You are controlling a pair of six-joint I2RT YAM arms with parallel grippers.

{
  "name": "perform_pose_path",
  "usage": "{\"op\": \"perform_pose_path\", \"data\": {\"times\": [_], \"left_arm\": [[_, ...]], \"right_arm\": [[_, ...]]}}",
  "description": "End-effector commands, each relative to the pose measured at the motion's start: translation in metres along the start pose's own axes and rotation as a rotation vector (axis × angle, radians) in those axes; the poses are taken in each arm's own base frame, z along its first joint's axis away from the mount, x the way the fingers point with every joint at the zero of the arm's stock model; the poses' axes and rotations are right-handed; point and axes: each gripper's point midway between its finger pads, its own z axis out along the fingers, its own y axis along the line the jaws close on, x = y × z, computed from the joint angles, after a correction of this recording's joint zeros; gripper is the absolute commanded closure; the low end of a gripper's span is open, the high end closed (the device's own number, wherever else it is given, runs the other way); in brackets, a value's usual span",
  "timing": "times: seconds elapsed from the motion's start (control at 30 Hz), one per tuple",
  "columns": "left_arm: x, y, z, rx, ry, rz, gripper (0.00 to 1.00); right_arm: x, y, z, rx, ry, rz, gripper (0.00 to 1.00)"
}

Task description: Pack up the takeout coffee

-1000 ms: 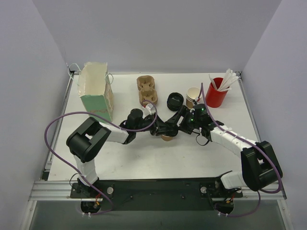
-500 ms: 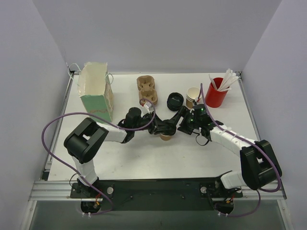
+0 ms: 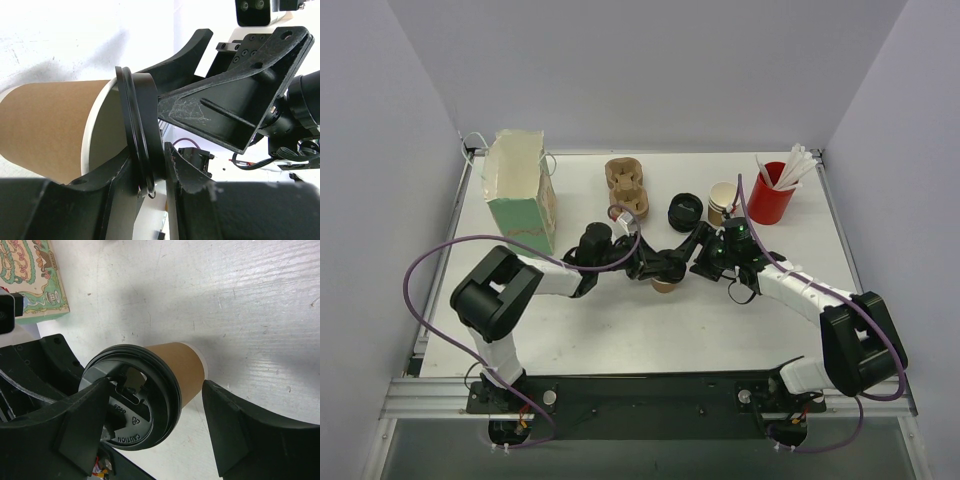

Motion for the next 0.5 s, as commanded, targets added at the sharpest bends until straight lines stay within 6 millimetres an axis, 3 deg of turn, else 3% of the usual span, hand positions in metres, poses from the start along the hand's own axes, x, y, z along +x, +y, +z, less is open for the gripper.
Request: {"op": "perform_pose_path", "data": {"times": [0.0, 0.47], "left_arm": [[-0.0014, -0.0190, -0.0103, 0.048, -0.002, 0.060, 0.65], [-0.0050, -0.0179, -0.0180, 0.041, -0.013, 0.066, 0.61]], "right_arm": [[-0.0094, 0.0102, 0.0011, -0.011, -0.022, -0.031, 0.31], [-0.0094, 0.0088, 0.0023, -0.005, -0.022, -0.033, 0.32]]}}
